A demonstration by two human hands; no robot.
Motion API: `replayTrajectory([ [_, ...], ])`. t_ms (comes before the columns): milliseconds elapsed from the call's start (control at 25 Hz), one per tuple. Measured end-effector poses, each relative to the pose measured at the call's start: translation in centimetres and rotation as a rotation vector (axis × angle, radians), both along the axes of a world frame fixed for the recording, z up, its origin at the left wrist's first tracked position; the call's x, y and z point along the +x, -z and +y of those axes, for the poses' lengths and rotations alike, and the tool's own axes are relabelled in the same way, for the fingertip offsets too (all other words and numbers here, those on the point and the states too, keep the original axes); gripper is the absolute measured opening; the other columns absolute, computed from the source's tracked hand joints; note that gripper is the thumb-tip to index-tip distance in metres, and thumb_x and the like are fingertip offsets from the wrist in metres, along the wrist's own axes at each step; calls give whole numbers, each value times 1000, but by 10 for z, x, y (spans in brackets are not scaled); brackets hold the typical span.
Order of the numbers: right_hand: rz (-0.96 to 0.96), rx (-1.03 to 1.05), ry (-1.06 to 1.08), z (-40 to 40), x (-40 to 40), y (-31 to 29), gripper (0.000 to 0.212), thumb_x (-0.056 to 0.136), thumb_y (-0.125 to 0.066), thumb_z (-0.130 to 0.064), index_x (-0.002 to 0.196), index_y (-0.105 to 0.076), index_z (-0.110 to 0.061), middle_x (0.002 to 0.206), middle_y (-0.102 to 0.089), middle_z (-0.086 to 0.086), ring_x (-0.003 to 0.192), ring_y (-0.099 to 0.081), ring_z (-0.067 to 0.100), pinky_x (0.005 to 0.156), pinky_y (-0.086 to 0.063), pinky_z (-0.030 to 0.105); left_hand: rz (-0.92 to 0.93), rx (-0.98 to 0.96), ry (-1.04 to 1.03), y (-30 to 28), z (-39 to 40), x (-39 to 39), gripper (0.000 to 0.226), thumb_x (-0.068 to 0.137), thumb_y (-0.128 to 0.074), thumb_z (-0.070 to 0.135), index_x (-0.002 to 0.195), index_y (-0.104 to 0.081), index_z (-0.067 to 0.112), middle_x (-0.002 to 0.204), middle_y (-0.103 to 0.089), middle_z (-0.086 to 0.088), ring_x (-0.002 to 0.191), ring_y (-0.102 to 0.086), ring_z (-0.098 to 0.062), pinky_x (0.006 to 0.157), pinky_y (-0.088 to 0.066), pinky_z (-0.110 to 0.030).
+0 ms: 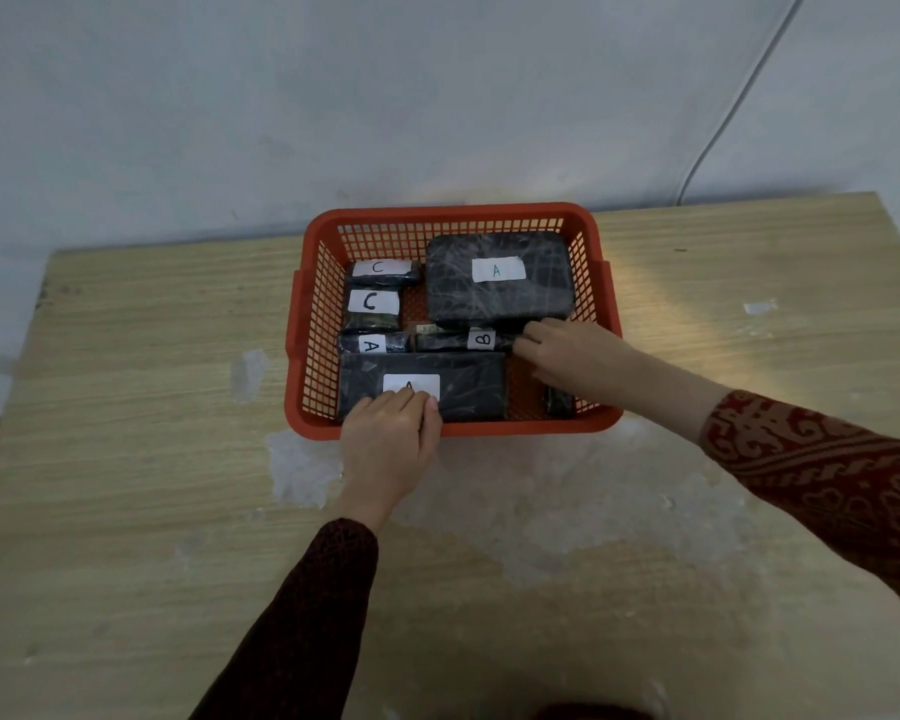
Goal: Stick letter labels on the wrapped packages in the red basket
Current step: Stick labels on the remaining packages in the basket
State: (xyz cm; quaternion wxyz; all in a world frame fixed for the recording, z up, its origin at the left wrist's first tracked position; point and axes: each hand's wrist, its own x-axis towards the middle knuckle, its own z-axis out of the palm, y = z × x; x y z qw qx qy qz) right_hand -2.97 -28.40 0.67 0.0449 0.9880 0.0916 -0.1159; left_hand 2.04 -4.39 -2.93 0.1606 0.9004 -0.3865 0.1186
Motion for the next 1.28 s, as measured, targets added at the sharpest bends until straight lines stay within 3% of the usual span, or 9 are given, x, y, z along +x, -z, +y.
replayTrajectory([
  [200,54,-104,141,10,9,3,34,92,-51,-9,125,-46,-8,117,-60,10,94,-66,24,68,-54,33,13,-11,2,0,-1,-1,35,94,-44,20,62,-58,16,54,-54,4,48,-48,-14,51,-28,-25],
  [320,41,-71,205,8,5,-4,41,90,-54,-20,128,-42,-11,117,-58,10,89,-66,25,62,-51,32,7,-8,-5,0,-1,1,34,93,-46,19,61,-58,16,54,-55,4,48,-48,-14,51,-30,-26],
  [480,184,-213,251,19,-2,-2,47,85,-60,-44,118,-55,-10,112,-66,9,98,-65,26,75,-52,35,4,-8,-2,0,0,0,35,93,-45,19,60,-57,16,53,-54,4,47,-47,-14,52,-28,-25],
  [640,224,-257,312,27,2,2,43,83,-64,-34,118,-56,-10,116,-66,6,106,-63,26,86,-44,34,-3,-14,-1,-1,-1,0,36,93,-45,19,59,-57,16,52,-53,4,45,-46,-15,51,-27,-24],
  [800,206,113,530,23,-5,-11,35,85,-62,-17,115,-49,-4,112,-61,14,100,-62,32,68,-44,35,-7,-8,2,-1,1,-1,36,93,-46,19,60,-57,15,52,-53,3,45,-47,-15,50,-27,-25],
  [920,203,409,604,12,-13,-26,27,85,-63,-17,108,-52,-6,106,-65,13,93,-63,27,77,-55,37,-3,-7,5,-2,0,-1,36,93,-46,19,60,-58,15,52,-54,3,46,-49,-16,49,-29,-26],
  [1120,301,912,791,-4,-15,-43,27,89,-55,-12,115,-48,-16,107,-65,10,98,-64,27,80,-54,35,0,0,-4,-3,0,-2,37,93,-44,19,58,-56,15,51,-53,3,45,-48,-17,49,-28,-26],
  [1280,347,1052,805,-11,-11,-40,33,90,-52,-4,121,-48,-16,115,-60,17,101,-65,33,81,-56,39,8,-7,-13,-3,-1,-2,37,93,-45,18,57,-55,15,50,-52,3,45,-47,-16,48,-29,-26],
])
